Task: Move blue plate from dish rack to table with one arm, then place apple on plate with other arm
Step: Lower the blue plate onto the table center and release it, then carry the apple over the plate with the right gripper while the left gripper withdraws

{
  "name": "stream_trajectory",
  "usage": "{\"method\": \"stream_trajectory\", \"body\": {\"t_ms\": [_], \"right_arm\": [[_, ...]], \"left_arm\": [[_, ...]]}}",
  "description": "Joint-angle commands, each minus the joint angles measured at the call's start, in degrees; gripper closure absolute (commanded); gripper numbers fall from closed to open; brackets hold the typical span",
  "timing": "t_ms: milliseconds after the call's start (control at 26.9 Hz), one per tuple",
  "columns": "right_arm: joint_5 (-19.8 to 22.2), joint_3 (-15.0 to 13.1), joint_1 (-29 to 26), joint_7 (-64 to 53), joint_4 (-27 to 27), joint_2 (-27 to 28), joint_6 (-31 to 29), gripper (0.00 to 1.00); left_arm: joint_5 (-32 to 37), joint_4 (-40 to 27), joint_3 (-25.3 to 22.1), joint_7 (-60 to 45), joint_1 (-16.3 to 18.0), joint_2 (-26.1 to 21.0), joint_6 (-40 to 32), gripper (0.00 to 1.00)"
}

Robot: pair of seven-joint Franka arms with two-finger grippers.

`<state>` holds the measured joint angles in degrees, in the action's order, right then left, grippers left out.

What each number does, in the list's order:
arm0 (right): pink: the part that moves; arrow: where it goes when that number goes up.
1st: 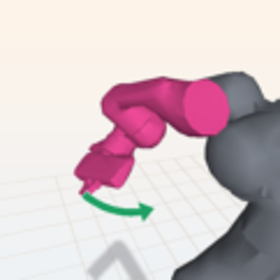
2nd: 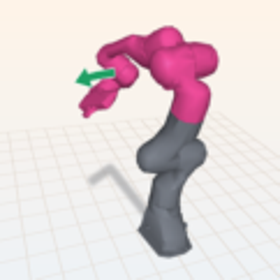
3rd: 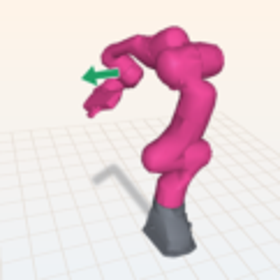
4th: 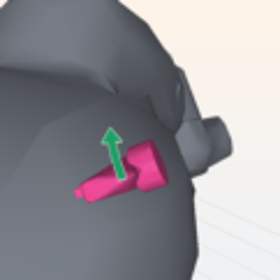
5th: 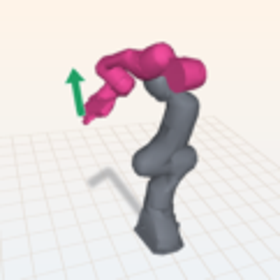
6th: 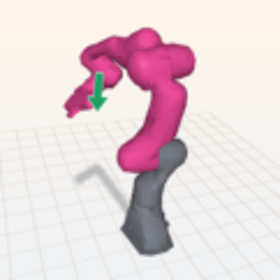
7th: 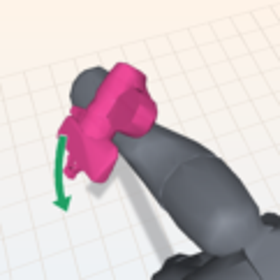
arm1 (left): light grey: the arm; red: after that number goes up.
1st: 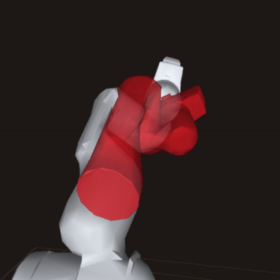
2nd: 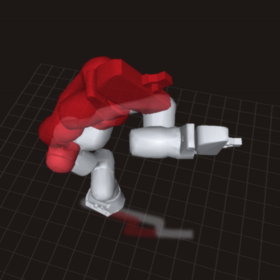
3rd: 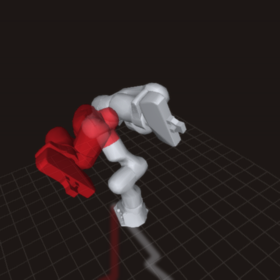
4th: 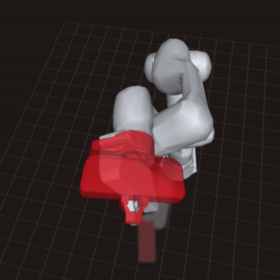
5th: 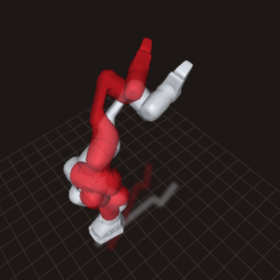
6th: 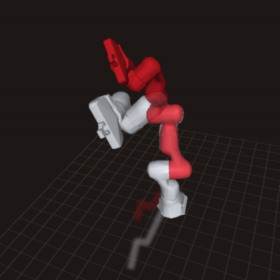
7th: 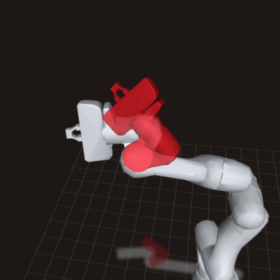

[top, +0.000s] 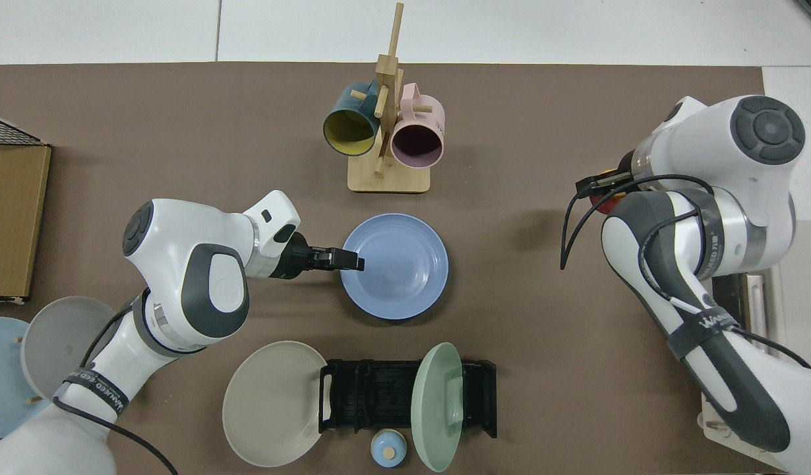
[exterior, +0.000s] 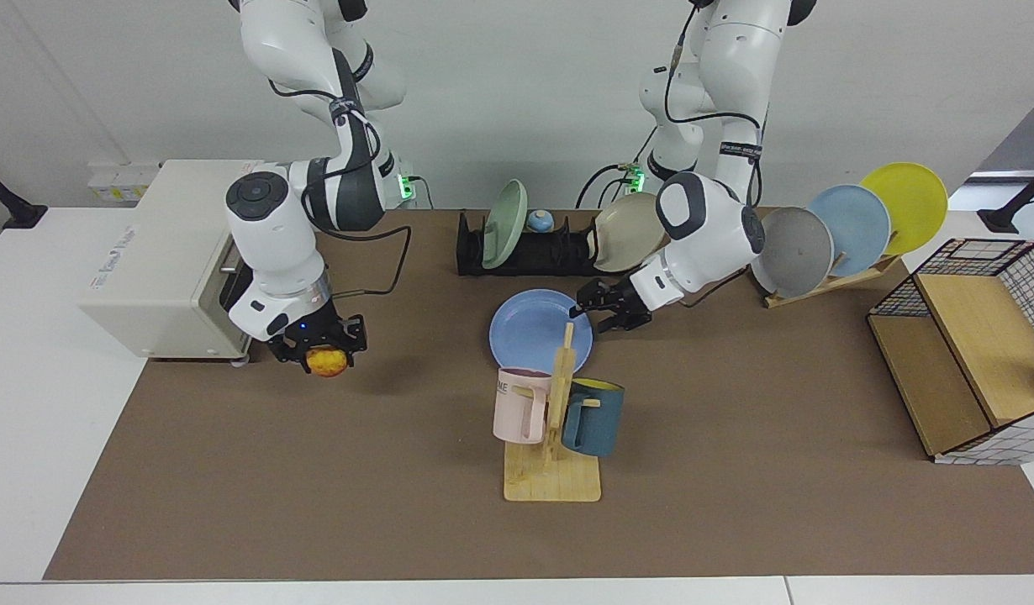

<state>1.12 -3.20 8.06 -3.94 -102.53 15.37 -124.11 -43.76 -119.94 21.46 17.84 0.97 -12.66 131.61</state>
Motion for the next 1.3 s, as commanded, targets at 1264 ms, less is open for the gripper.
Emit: {"method": "stream_trajectory", "body": {"t_ms": [1264], "right_arm": [[-5.2, 0.8, 28.4, 46.8, -0.4, 7.6, -13.0, 1.00]], "left_arm": [[42.6, 16.0, -0.7, -26.8, 0.8, 17.8, -29.3, 0.00]]}}
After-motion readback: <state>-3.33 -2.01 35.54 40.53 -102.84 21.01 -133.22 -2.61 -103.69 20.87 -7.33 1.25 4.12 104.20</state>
